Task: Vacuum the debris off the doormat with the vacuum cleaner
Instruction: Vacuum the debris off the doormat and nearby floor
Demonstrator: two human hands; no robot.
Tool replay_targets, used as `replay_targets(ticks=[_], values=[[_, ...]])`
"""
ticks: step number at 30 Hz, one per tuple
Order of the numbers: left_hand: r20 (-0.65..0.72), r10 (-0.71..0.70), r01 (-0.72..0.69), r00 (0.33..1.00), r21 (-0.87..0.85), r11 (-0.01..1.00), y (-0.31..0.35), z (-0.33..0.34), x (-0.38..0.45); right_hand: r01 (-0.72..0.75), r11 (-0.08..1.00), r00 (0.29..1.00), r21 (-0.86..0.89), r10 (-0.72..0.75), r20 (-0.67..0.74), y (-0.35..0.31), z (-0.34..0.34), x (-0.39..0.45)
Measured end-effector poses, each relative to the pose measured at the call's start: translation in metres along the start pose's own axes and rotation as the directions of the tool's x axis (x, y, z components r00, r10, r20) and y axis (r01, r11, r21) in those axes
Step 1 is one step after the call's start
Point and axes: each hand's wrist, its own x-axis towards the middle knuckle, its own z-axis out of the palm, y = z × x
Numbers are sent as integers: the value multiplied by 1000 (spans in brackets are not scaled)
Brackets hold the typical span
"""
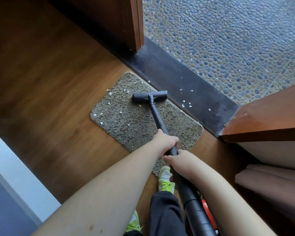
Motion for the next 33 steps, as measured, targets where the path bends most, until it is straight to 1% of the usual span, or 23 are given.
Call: replay_targets(ticks=[2, 5, 7, 16, 22, 27, 30, 33], values=[[14, -5, 5, 1000, 17, 1000, -5, 7, -6, 8, 1000, 1000, -9, -8, -10, 9, 1, -6], [31, -17, 17, 999, 15, 1000, -15, 14, -14, 30, 994, 999, -106, -35, -42, 20, 5, -15], [47, -23, 23, 999, 5, 1000, -21, 19, -19, 35, 994, 998, -100, -41, -53, 28, 7, -21], [96, -39, 32, 995, 70, 997, -53, 35, -43, 13, 992, 998, -124, -20, -55, 64, 19, -45], [106, -46, 37, 993, 91, 995, -70, 46, -59, 8, 981, 997, -193, -23, -77, 84, 22, -61], [102, -44, 40, 994, 49, 998, -75, 49, -63, 32, 987, 998, -160, -41, -54, 87, 21, -65], [86, -23, 18, 996, 61, 998, -63, 44, -53, 21, 991, 998, -135, -30, -62, 78, 19, -58], [62, 27, -31, 998, 73, 997, -43, 36, -43, 34, 988, 995, -148, -48, -87, 60, 11, -44]])
